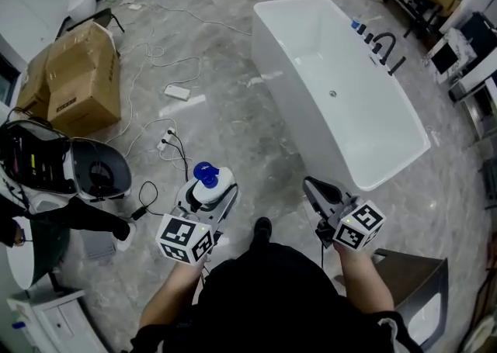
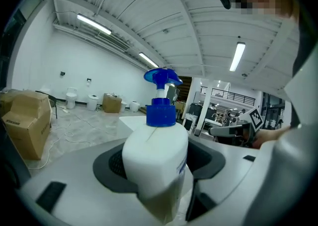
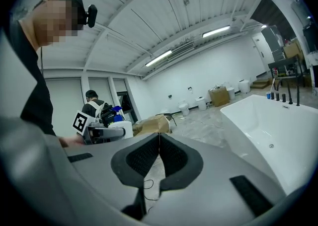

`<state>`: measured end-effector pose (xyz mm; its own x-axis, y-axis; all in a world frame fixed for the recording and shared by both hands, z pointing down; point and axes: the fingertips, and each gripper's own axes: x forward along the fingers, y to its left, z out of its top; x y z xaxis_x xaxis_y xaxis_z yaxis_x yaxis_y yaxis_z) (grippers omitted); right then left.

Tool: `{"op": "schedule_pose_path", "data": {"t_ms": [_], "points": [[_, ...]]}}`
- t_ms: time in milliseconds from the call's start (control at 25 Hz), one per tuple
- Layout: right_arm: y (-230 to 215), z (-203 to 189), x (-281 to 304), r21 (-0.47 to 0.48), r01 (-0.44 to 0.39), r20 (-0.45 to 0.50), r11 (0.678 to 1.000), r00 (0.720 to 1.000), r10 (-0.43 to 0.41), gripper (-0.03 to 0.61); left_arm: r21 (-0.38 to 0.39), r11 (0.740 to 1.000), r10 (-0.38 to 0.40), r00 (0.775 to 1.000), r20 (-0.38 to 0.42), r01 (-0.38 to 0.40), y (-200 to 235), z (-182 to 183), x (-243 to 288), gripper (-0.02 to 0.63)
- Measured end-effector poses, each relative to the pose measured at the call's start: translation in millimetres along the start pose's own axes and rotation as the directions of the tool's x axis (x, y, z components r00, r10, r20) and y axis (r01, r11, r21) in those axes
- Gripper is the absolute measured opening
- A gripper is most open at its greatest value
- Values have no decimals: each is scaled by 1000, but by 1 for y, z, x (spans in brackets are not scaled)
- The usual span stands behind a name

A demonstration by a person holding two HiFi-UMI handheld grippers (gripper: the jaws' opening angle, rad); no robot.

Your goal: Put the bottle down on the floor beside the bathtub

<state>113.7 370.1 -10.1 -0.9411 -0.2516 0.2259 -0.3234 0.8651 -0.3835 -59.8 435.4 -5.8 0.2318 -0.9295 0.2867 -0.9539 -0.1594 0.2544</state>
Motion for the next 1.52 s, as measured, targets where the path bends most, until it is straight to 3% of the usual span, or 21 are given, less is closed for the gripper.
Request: {"op": "schedule_pose_path", "data": {"t_ms": [440, 600, 760, 960, 1120, 1320, 1520], "points": [[-81, 23, 12, 49, -15, 46, 999, 999, 12, 28, 44, 999, -29, 999, -18, 29, -8, 30, 107, 285], [-106, 23, 30, 81, 49, 23, 995, 998, -51, 28, 16, 996, -83, 995, -47, 84, 19, 30, 146, 285], [-141, 38, 38, 104, 168, 49, 980, 984, -173, 28, -1, 986, -168, 982, -84, 169, 47, 38, 203, 285], [-184, 77, 51, 209, 274, 146, 939, 940, -307, 28, 64, 952, -291, 948, -128, 301, 74, 75, 275, 285], [-210, 97, 90, 218, 353, 139, 910, 911, -387, 29, 110, 910, -383, 911, -152, 400, 99, 108, 322, 285], [-224, 110, 123, 213, 395, 159, 894, 889, -430, 29, 153, 829, -491, 832, -258, 537, 94, 100, 353, 285], [-239, 109, 122, 253, 395, 166, 883, 882, -441, 29, 123, 800, -530, 787, -315, 587, 75, 90, 380, 285]]}}
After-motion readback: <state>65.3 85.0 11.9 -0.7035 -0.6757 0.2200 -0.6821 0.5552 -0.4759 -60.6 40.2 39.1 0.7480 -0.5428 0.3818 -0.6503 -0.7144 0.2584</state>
